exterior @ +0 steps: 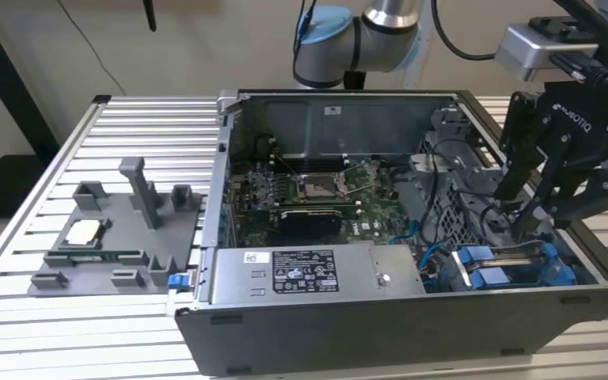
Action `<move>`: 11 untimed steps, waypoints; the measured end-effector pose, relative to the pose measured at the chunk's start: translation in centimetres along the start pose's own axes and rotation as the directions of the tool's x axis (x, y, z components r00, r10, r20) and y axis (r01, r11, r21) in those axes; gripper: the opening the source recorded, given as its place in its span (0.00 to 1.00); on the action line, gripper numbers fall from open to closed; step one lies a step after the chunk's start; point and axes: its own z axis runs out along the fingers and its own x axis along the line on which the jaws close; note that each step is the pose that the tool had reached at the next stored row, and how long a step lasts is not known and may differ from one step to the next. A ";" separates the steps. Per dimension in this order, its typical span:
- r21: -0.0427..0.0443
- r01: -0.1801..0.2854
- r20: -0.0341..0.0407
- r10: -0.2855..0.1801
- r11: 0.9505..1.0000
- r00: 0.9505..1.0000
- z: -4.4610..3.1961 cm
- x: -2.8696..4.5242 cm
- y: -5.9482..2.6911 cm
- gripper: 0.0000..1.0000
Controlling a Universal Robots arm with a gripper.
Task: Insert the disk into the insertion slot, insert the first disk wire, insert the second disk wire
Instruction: 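Insert the first disk wire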
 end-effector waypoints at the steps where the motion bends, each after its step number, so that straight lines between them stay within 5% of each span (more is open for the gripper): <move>1: 0.008 0.001 0.000 -0.001 1.000 1.000 0.01 -0.05 0.01 0.47; 5: 0.039 0.009 0.003 -0.009 0.999 1.000 0.15 -0.42 0.04 0.47; 11: 0.058 0.021 0.016 -0.022 0.998 1.000 0.51 -1.09 0.13 0.47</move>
